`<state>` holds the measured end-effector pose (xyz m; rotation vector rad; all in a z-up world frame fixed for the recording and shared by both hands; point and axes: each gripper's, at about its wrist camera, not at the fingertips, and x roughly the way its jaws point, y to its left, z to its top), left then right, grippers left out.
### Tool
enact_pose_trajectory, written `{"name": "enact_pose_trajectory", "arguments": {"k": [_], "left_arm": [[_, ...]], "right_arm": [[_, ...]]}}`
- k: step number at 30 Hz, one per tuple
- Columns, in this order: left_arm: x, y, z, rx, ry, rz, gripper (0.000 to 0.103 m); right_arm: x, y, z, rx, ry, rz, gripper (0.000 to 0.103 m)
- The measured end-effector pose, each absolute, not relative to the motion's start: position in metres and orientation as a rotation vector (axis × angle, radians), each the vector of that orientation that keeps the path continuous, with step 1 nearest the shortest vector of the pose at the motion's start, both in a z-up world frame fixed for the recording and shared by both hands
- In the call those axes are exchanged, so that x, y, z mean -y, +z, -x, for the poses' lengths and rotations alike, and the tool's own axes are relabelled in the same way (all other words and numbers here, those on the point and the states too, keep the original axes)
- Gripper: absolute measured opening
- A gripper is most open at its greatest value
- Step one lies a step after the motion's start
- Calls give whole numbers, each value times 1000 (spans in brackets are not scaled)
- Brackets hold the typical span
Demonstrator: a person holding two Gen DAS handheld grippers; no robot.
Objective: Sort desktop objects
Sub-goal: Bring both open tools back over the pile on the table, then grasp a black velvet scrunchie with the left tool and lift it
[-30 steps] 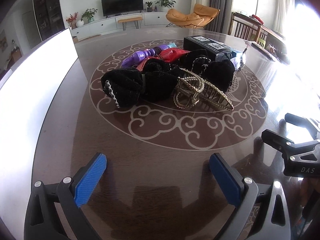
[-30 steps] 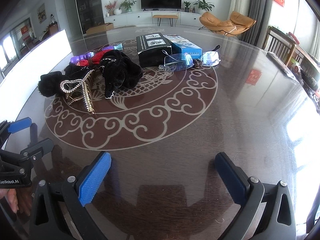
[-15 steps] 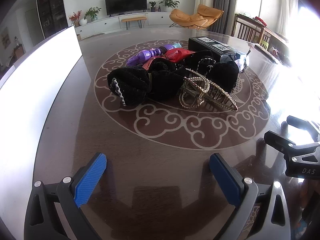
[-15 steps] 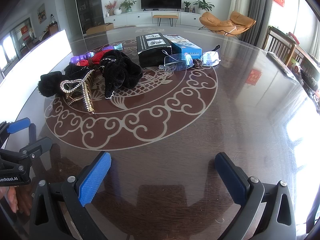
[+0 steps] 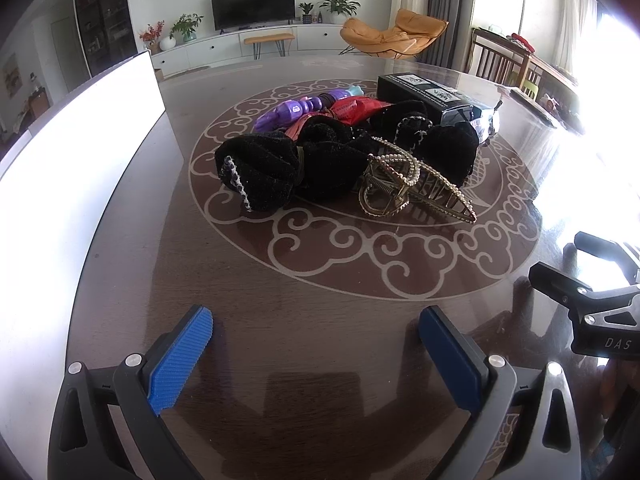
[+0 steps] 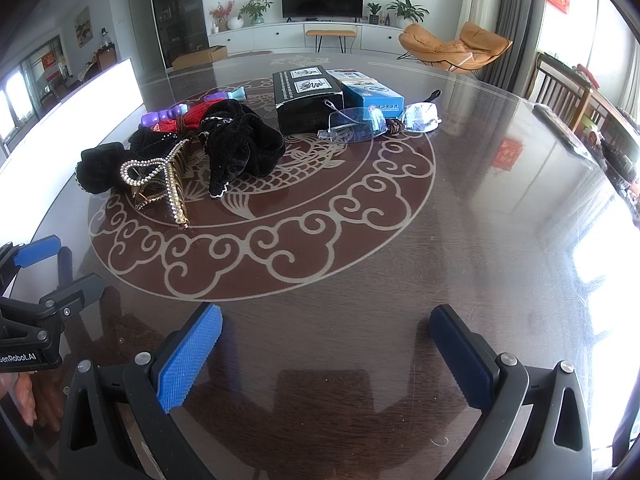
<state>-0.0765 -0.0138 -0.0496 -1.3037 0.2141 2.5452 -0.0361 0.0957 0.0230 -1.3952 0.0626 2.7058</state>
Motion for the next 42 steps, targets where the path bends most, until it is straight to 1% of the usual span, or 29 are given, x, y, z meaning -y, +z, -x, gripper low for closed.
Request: {"name": "enact_pose_trajectory", "arguments": {"k": [27,30,32,34,36,40,42], "left_arm": [[19,-49,77,-207,2543,1314,103],[24,-40,83,-222,2470,1302,103],[28,-22,89,-228,2476,1217,103],[25,-4,99,-267,2459,1141,103],[13,4,120,-368,2394,1158,103],[-12,-4,152,-587,2258,1198,103],[-21,-10,161,-642,2227,1194,103]], "right_arm": [[-92,20,35,-65,2706,1395,103],[-92,20,35,-65,2706,1395,103],[-92,20,35,-65,2706,1395,103],[-92,20,35,-65,2706,1395,103],[-92,20,35,-65,2706,1395,103],[-92,20,35,-66,2705,1395,103],[-92,20,35,-66,2705,1395,103]]}}
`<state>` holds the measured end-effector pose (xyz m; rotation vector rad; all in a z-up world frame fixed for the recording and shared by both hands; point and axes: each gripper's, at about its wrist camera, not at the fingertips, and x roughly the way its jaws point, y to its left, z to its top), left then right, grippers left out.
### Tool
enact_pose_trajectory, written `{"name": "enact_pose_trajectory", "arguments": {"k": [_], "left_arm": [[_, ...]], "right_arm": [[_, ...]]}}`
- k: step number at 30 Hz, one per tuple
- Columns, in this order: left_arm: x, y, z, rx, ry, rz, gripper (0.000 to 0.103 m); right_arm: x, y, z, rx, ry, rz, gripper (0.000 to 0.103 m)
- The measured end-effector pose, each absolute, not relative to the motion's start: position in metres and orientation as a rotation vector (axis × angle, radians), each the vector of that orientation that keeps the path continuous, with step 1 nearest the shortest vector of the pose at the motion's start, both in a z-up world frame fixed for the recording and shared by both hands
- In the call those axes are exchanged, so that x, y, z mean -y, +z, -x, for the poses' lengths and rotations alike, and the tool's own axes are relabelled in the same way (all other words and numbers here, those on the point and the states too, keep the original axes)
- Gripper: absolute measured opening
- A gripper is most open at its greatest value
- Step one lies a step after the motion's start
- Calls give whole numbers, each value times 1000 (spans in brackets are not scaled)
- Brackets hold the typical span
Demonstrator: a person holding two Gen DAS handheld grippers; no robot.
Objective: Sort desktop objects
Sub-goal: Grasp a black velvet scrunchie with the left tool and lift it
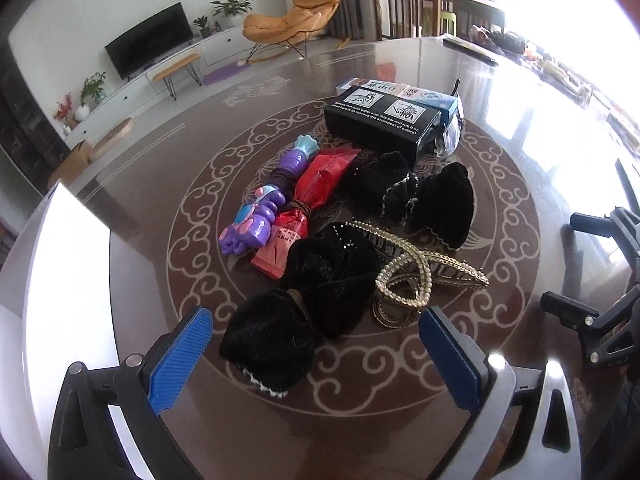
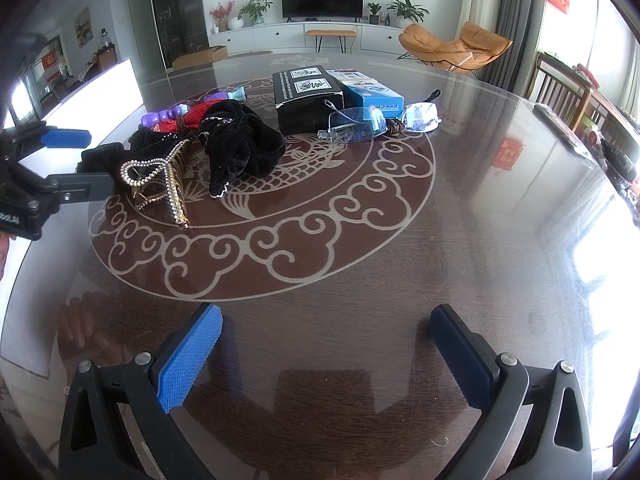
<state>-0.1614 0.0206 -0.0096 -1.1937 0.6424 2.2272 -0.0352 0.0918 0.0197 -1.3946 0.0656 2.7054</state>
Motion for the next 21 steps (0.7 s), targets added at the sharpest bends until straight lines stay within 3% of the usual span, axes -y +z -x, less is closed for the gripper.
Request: {"name": "enact_pose_trajectory", "arguments": {"k": [3,4,5,6,8,9,10,15,18,19,20,21], "left_arm": [[-24,-23,169,-571,2148,1249,103],[-22,-25,167,-541,2148,1232,94],[-19,-24,162,-518,2160,1206,78],[-16,-23,158,-490,2176,1183,72],[-7,-19,150,-411,2194,1173,43],[-1,-16,145,-381,2208,1175,34],[5,-14,138,-344,2223,1179,31],[40,-15,84,-224,2357,1211,31],[52,-16,52,-191,2414,1209,38],[55,-15,47,-183,2420,1200,52],[56,-14,43,-181,2424,1181,75],[56,-12,41,-186,2436,1156,87]], "right_arm": [[-92,20,35,-66,2705,1395,103],[-92,20,35,-66,2705,1395,103],[-92,20,35,-66,2705,1395,103],[-92,20,35,-66,2705,1395,103],[-92,20,35,-66,2705,1395,103],[-92,20,35,-66,2705,1395,103],[-92,20,35,-66,2705,1394,103],[-92,20,35,-66,2705,1394,103],[-92,20,35,-66,2705,1394,103],[-92,20,35,-66,2705,1394,103],[-92,20,35,-66,2705,1394,103],[-92,20,35,-66,2705,1394,103]]}}
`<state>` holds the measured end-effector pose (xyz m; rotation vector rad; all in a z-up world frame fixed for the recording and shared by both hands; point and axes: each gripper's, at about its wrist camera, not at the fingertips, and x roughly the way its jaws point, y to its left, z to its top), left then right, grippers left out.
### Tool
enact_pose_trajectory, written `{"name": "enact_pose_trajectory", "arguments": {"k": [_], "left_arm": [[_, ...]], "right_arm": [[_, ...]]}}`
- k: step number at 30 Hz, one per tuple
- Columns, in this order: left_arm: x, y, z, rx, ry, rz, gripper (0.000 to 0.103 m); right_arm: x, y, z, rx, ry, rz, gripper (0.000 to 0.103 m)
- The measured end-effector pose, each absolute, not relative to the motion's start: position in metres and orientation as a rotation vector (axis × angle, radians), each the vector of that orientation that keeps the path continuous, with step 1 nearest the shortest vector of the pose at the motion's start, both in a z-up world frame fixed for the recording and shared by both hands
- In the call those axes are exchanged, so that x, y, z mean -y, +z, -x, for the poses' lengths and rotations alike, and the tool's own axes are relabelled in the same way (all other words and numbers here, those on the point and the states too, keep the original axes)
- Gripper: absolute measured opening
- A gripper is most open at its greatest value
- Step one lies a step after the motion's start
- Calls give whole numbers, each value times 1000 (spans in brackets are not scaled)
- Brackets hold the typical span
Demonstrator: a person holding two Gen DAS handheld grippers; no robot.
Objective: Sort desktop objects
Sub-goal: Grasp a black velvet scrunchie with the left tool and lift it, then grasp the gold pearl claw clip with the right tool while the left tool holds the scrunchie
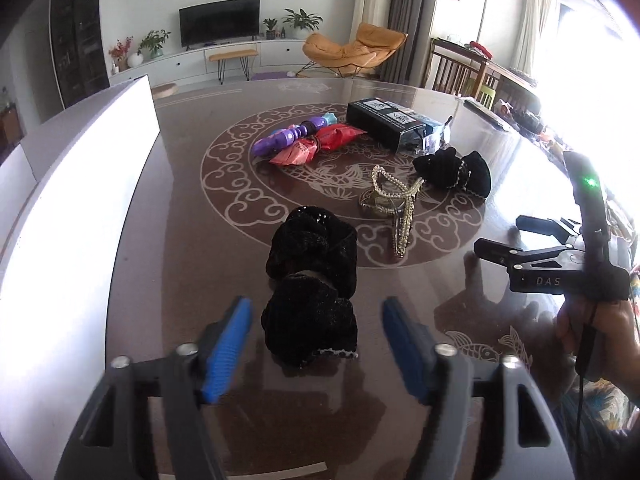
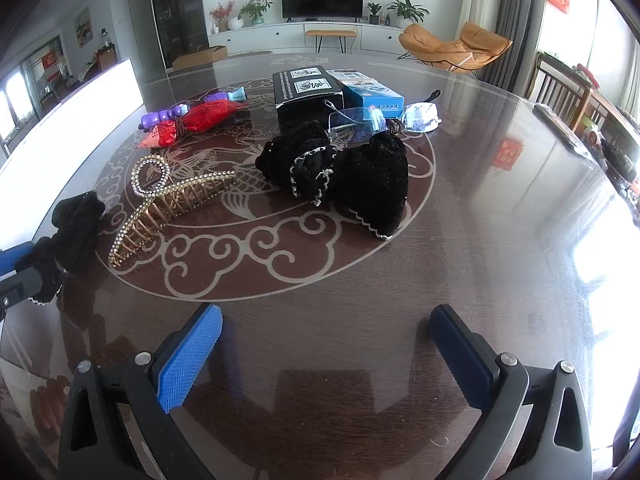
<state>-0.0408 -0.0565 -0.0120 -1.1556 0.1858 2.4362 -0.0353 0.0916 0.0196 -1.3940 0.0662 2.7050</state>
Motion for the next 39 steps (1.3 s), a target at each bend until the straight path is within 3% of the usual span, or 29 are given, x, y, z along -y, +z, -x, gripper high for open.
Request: {"name": "enact_pose_trajectory", "arguments": {"k": [1,6,7,8,10,16,21,29,30,31,32,34,39], "left_arm": [[56,-10,41,-198,2455,1127,98],[41,-25,68,-295,2391,1173,96],[38,-30,71,-319,2390,1180,77],[36,-34,72,-337,2393,1186,47],[39,-38,72,-297,2438,1173,37],[71,-45,67,-143,2628,1224,35],[66,-52,71,-181,2651,1236,36],[68,-54,74,-170,2652,1235,36],[69,-53,74,-169,2651,1235,36],[69,-53,74,-169,2651,1235,36],[69,-53,74,-168,2651,1235,36],[69,-52,75,-160,2649,1235,35],[70,-52,76,-149,2646,1233,35]], "right_arm": [[-92,20,35,-66,2705,1394,103],[-92,20,35,-66,2705,1394,103],[-92,20,35,-66,2705,1394,103],[-92,20,35,-67,2705,1394,103],[-92,20,35,-66,2705,1394,103],[-90,20,33,-82,2734,1396,103],[-54,35,53,-415,2861,1560,103],[5,30,151,-398,2631,1666,102],[6,31,155,-387,2627,1650,88],[6,33,156,-348,2629,1625,56],[4,35,154,-333,2647,1619,50],[-6,35,145,-381,2688,1630,45],[-36,39,111,-380,2800,1632,44]]}}
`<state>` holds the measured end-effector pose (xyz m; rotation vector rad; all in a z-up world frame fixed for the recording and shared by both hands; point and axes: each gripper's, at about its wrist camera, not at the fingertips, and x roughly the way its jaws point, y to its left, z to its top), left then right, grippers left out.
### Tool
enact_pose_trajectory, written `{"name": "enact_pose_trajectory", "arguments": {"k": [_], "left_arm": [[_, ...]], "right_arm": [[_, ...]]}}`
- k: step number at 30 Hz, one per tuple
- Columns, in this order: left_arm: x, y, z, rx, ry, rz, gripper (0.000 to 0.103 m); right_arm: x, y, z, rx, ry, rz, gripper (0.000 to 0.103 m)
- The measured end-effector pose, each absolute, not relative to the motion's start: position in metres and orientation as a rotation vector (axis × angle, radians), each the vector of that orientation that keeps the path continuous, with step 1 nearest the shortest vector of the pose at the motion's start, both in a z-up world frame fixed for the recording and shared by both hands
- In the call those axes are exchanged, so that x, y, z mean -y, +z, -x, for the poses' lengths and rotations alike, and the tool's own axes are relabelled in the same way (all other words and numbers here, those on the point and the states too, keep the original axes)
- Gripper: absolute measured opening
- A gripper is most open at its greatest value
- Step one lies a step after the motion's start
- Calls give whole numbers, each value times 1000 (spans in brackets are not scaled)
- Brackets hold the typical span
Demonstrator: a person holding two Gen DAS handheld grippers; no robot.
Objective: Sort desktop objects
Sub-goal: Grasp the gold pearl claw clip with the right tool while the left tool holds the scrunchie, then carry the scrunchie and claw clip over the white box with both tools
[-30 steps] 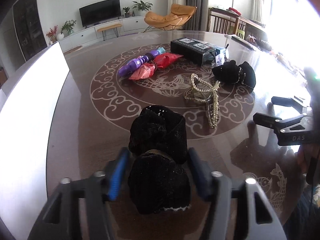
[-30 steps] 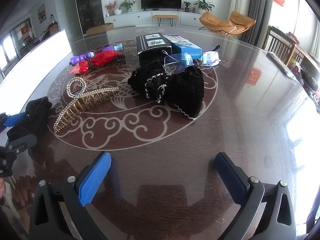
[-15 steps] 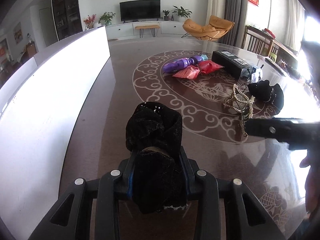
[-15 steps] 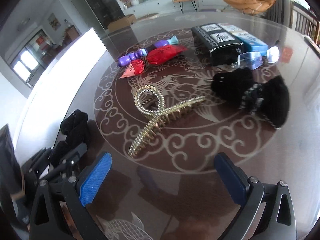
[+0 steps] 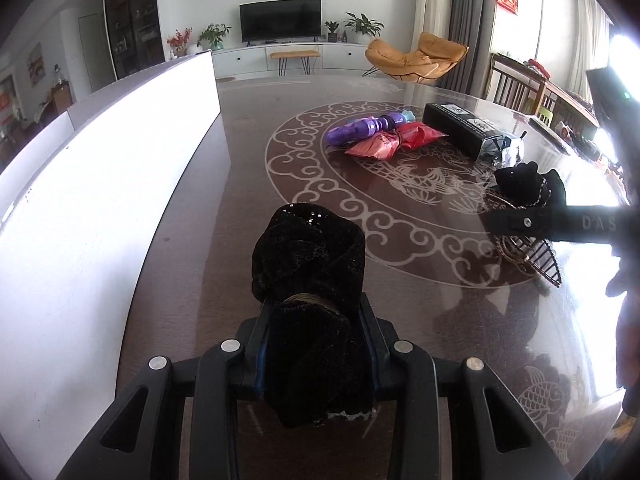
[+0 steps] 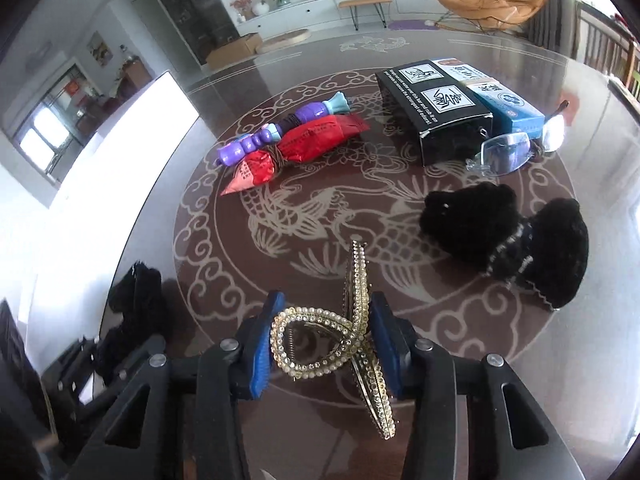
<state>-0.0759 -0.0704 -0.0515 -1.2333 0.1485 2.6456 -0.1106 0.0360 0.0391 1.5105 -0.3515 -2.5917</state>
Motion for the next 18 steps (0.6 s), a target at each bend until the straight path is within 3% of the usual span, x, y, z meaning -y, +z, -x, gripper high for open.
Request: {"name": "enact_pose_trajectory", "arguments": {"k": [2,3,4,5,8,9,12,18], "left_arm": [[69,-50,76,-156,2648,1233,35],[68,-50,75,-158,2649,1234,35],[68,-49,75,-158,2649,1233,35],[68,-49,75,-157,2648,1232,35],[67,-49,74,-159,2649,1231,35],[67,-49,74,-158,2649,1231,35],[68,-48,72,-146,2645,1229,35],[83,-25,55,59,2598,1170,34]], "right_arm": [[-37,38,102,250,-2563,-1491,48],[-37,39,99,212,-2555,-1478,55],[-36,38,96,186,-2540,-1474,69],[-36,36,92,161,-2524,-1472,75],[-28,34,85,69,-2503,-1436,78],[-26,33,82,27,-2506,-1428,76],[-31,34,79,-14,-2539,-1409,44],[-33,61,62,-26,-2566,-1363,43]]}}
